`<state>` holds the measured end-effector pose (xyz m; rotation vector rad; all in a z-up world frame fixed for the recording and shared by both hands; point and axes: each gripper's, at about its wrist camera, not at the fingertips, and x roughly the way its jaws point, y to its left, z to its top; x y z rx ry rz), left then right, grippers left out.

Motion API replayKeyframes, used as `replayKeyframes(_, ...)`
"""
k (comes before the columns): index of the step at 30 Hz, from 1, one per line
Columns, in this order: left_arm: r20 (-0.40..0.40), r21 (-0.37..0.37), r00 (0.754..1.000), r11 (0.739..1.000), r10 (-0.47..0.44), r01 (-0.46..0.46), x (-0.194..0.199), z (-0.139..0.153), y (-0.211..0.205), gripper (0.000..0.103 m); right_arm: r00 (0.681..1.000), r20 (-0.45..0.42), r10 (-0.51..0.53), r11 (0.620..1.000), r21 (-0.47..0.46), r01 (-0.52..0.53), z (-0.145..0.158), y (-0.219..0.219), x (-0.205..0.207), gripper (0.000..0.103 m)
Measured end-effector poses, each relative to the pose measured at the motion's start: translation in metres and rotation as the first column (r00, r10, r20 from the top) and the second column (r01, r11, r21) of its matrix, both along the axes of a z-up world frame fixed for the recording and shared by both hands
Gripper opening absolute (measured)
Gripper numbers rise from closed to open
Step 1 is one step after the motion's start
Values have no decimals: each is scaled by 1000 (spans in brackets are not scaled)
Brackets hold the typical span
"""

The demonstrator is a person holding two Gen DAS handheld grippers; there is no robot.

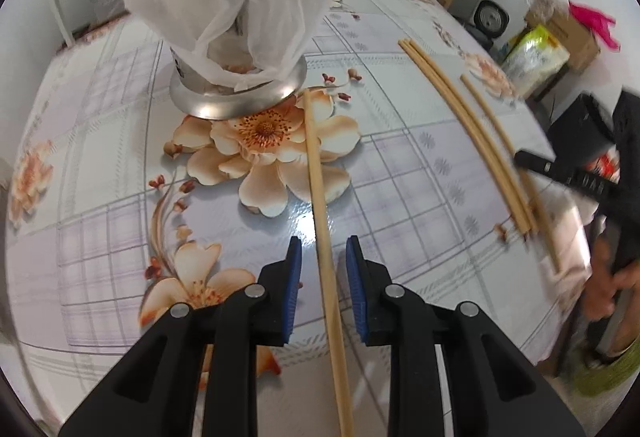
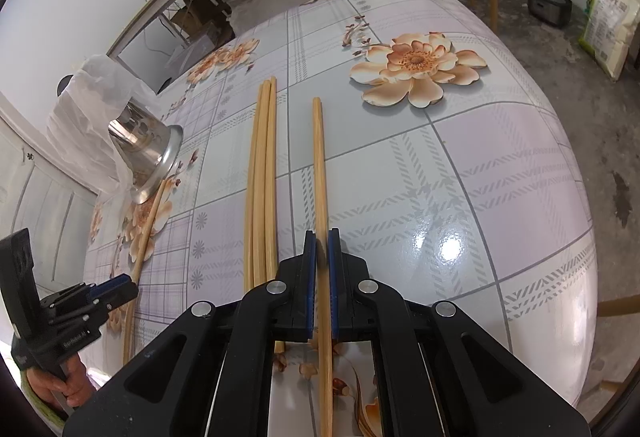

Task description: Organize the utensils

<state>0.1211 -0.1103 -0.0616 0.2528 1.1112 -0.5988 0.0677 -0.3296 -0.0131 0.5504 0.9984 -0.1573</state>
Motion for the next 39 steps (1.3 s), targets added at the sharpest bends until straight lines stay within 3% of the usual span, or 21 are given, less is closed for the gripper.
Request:
replayKeyframes(8, 3, 17, 1000, 999, -28, 28, -11, 1, 1, 22, 1000, -9, 1, 1000, -12, -1, -1, 1, 1, 4)
replayKeyframes(15, -169, -117, 984, 992, -59, 39, -15, 1, 10, 22, 1000, -18, -1, 1000, -15, 1, -1, 2, 3, 4)
replayKeyframes(20, -220, -196, 973, 980, -66, 22, -7, 7, 14, 22, 1000, -20, -1, 1000, -18, 1, -1, 1, 2, 4)
replayKeyframes(28, -126, -134, 989, 989, -73, 56, 21, 15, -6, 32, 1000, -24, 1, 1000, -26, -2, -1, 1, 3, 4)
replayKeyframes(33, -37, -33, 997, 997, -74, 73, 36, 10, -28, 33, 1000, -25, 4, 1000, -29, -5, -1, 0, 2, 4)
replayKeyframes(39, 32, 34, 997, 997, -76, 75, 45, 8, -42, 33, 1000, -25, 4, 1000, -30, -5, -1, 0, 1, 4)
